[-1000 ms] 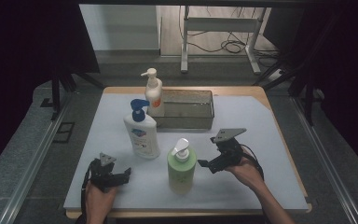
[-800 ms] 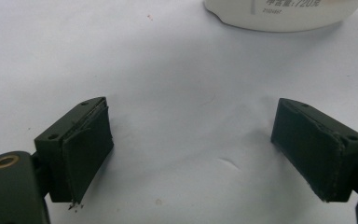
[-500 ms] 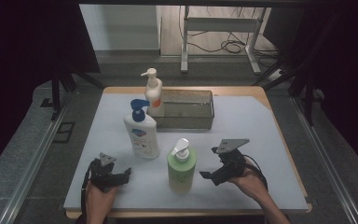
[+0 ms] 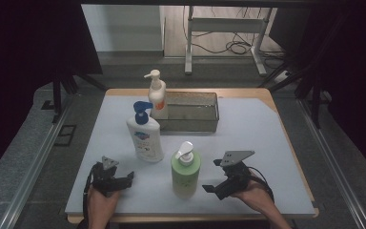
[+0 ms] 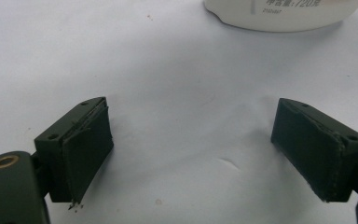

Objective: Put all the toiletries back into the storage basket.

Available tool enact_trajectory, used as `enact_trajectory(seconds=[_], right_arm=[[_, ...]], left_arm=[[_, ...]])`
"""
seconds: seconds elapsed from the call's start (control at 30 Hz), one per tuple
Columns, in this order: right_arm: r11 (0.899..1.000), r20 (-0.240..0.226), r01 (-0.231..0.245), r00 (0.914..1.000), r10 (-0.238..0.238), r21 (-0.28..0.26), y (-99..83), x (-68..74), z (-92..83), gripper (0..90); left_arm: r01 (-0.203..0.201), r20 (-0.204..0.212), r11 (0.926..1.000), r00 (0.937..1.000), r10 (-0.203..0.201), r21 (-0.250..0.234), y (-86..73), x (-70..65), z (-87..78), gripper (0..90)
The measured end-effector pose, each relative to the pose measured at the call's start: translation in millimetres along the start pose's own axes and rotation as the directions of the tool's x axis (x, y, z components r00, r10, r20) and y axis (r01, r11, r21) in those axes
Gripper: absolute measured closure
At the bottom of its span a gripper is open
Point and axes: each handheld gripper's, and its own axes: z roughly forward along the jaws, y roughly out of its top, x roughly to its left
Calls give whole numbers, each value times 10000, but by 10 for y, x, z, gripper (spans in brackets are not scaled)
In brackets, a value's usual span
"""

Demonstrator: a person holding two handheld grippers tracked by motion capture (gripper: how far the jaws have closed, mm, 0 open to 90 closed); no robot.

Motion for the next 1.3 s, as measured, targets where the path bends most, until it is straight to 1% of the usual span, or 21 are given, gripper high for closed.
enact_trajectory(seconds=[0.13, 0.3, 0.43, 0.53, 0.8, 0.93, 1.13, 1.3], right_arm=[[9997, -266, 226, 9994, -225, 15, 28, 88, 33, 20], [9991, -490, 426, 9979, -427, -30, 67, 152, 69, 18], [9990, -555, 445, 9975, -447, -57, 92, 175, 93, 10], [9988, -699, 461, 9964, -470, -138, 125, 197, 128, 0], [9985, -808, 520, 9953, -533, -185, 185, 236, 212, 0], [9980, -887, 587, 9942, -606, -237, 244, 266, 254, 0], [9968, -887, 719, 9932, -748, -356, 374, 311, 307, 0], [9958, -801, 788, 9934, -823, -456, 435, 314, 323, 4]], left_arm=[[5, 2, 10000, 10000, -5, 1, 0, 0, 0, 116], [6, 1, 10000, 10000, -6, -1, 0, 0, 0, 116], [5, 1, 10000, 10000, -5, -1, 0, 0, 0, 116], [5, 0, 10000, 10000, -5, -2, 0, 0, 0, 116], [3, 1, 10000, 10000, -3, 1, 0, 0, 0, 116], [6, 3, 10000, 10000, -6, 2, 0, 0, 0, 116], [3, 4, 10000, 10000, -3, 4, 0, 0, 0, 116], [5, 3, 10000, 10000, -5, 4, 0, 0, 0, 116]])
